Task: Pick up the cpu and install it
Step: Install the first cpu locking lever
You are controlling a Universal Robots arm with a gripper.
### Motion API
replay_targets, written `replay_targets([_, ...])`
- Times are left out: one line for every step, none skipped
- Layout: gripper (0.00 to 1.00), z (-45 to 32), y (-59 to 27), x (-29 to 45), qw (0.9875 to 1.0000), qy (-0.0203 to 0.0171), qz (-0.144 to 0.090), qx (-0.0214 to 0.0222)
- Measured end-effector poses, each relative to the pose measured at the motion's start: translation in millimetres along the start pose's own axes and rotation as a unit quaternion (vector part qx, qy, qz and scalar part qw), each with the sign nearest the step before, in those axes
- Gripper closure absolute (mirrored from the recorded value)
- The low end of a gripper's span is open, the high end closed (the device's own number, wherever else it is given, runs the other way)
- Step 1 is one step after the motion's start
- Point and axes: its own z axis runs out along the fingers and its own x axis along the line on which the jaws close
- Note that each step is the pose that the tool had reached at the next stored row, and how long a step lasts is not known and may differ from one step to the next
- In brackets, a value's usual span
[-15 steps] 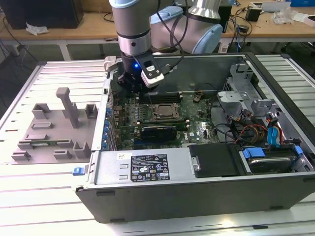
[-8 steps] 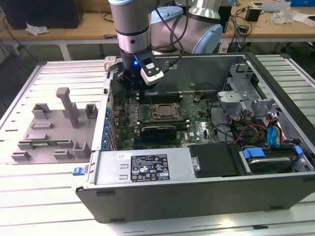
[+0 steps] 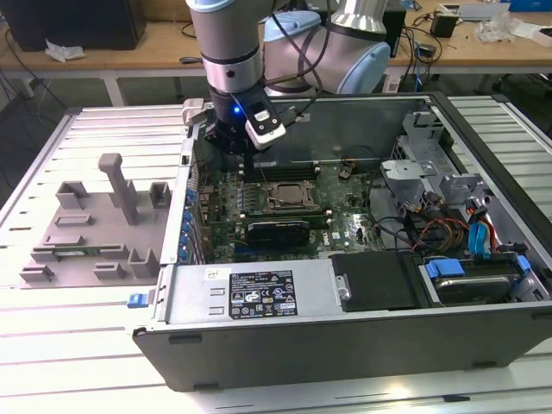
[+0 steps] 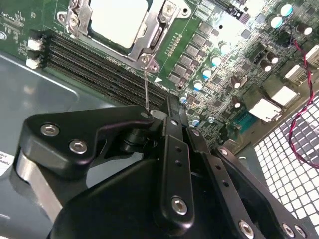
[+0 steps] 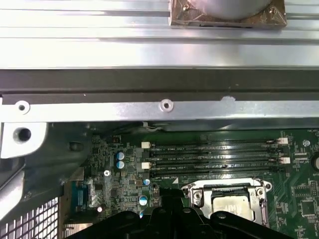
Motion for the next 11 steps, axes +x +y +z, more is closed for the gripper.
replay_targets([0.89, 0.0, 0.0, 0.0, 1.0, 0.0, 0.0, 0.0])
replay_targets([0.89, 0.0, -0.1, 0.0, 1.0, -0.0001, 0.0, 0.0])
replay_targets([0.89, 0.0, -0.1, 0.0, 1.0, -0.0002, 0.0, -0.0001])
replay_targets([0.89, 0.0, -0.1, -0.2, 1.0, -0.0002, 0.0, 0.0])
replay_targets([0.89, 0.1, 0.0, -2.6, 1.0, -0.0002, 0.0, 0.0])
replay_targets([0.89, 0.3, 0.1, -4.7, 1.0, -0.0002, 0.0, -0.0001])
replay_targets([0.89, 0.5, 0.1, -7.4, 1.0, -0.0001, 0.0, -0.0001])
replay_targets([0.89, 0.9, 0.1, -13.2, 1.0, 0.0, 0.0, 0.0])
replay_targets([0.89, 1.1, 0.1, -16.4, 1.0, 0.0001, 0.0, -0.0001])
replay_targets([0.89, 1.3, 0.0, -19.1, 1.0, 0.0002, 0.0, 0.0])
replay_targets([0.89, 1.6, -0.2, -24.6, 1.0, 0.0003, 0.0, 0.0])
